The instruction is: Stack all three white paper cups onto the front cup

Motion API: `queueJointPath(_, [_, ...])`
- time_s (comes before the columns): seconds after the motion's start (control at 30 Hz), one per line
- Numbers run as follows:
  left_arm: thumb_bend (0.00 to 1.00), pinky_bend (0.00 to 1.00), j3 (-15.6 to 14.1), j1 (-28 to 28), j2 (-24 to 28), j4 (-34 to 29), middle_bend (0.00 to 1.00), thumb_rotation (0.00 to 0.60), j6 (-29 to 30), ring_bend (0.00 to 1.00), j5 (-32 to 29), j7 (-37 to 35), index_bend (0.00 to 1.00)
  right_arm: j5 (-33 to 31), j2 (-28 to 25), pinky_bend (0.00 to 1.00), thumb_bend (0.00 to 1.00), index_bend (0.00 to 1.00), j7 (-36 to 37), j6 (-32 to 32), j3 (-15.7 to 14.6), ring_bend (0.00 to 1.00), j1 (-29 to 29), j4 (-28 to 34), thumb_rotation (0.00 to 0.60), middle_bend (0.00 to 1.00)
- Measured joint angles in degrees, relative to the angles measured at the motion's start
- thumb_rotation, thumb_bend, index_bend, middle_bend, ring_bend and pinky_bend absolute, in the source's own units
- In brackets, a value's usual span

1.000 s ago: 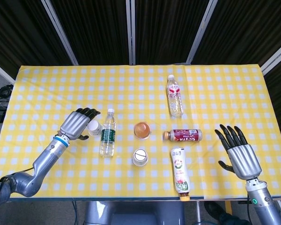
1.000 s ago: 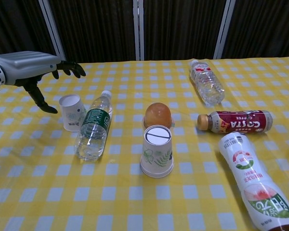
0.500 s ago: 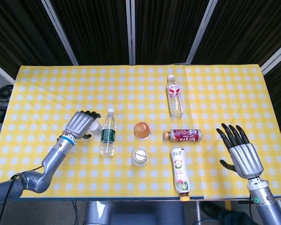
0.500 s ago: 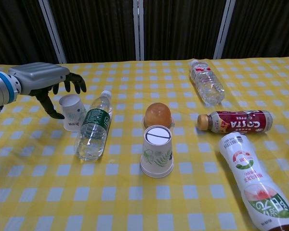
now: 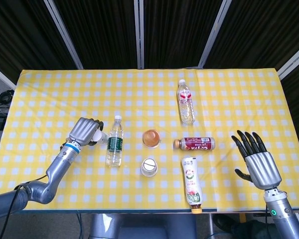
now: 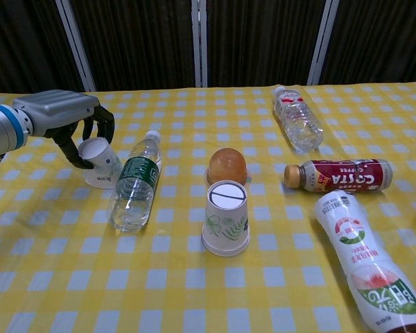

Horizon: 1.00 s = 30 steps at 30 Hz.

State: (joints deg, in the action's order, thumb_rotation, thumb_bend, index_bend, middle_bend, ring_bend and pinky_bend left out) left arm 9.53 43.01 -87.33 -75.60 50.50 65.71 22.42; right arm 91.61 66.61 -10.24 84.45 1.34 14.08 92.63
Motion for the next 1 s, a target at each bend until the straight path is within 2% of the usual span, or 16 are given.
queueJointPath(0.2, [0.23,0.58,0.4,-0.5,3.5,-4.8,0.48,0.600,2.7,0.46,2.4,-1.4,0.51,0.2,-0.1,0.00,0.00,0.00,-0.1,0.0,0.3,0.00,-0.3,0.3,0.600,0.00])
queueJointPath(0.43, [0.22,0.58,1.3,-1.5,11.4,-15.8,0.48,0.600,6.9,0.46,7.3,-3.9,0.51,0.5,-0.3,0.00,0.00,0.00,-0.1,0.1,0.7,0.00,-0.6,0.6,0.600,0.00])
queueJointPath(0.63, [0.20,0.58,1.6,-1.5,15.9,-24.2,0.48,0.600,7.9,0.46,11.0,-4.8,0.51,0.6,-0.4,0.00,0.00,0.00,-0.1,0.0,0.9,0.00,-0.8,0.7,0.600,0.00])
queueJointPath(0.8, [0.20,0.58,1.1,0.4,16.0,-27.8,0.48,0.600,5.5,0.46,12.1,-4.1,0.51,0.7,-0.5,0.00,0.00,0.00,0.0,0.1,1.1,0.00,-1.0,0.8,0.600,0.00])
queueJointPath(1.0, [0.20,0.57,0.8,4.8,10.8,-28.3,0.47,0.600,0.9,0.46,11.1,0.1,0.51,0.6,-1.0,0.00,0.00,0.00,0.4,0.5,1.4,0.00,-1.5,0.8,0.600,0.00])
